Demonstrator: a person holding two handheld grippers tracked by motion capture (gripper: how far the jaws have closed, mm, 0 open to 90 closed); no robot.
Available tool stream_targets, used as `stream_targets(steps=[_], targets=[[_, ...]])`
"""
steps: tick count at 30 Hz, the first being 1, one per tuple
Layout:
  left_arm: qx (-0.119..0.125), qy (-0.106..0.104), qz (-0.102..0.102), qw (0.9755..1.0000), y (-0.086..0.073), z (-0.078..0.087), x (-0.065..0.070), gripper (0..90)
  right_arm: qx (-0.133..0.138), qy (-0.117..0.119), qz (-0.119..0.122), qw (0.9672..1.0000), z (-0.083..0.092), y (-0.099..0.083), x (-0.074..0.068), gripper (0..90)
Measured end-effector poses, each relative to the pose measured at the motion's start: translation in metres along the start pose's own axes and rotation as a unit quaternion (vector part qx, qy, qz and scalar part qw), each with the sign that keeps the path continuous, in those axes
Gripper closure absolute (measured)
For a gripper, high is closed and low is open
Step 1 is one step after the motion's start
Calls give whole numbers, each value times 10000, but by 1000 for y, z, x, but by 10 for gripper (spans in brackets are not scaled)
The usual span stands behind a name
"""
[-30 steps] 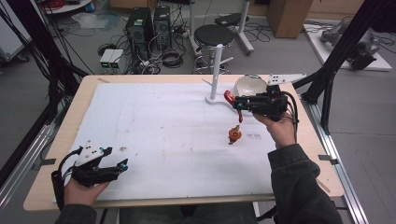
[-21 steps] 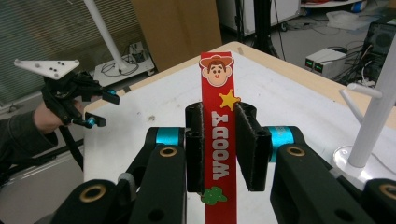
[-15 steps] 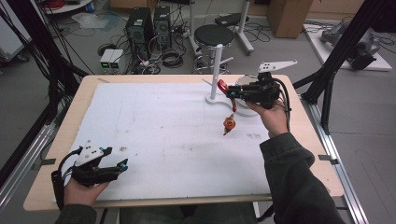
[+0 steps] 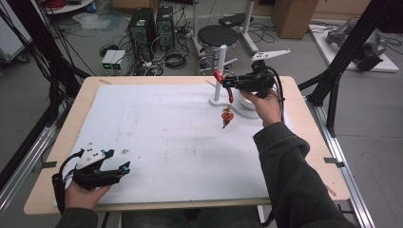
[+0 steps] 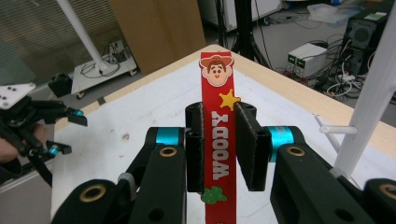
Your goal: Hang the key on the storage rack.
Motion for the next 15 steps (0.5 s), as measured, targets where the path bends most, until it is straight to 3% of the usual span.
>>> stream_targets(steps=[15], targets=[[16,13,2,10000,0,0,0,285,-228,-287,-401,9985,-24,-9,31,752]])
Point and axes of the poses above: each handheld gripper's, and its own axes: z roughly backward along the jaws, y roughly out of its top, x roughly to its right, the point moved 6 cm from there along -z, roughly forward along the jaws, and after that the axes turned 12 degrees about -z, right-handed, at the moved point
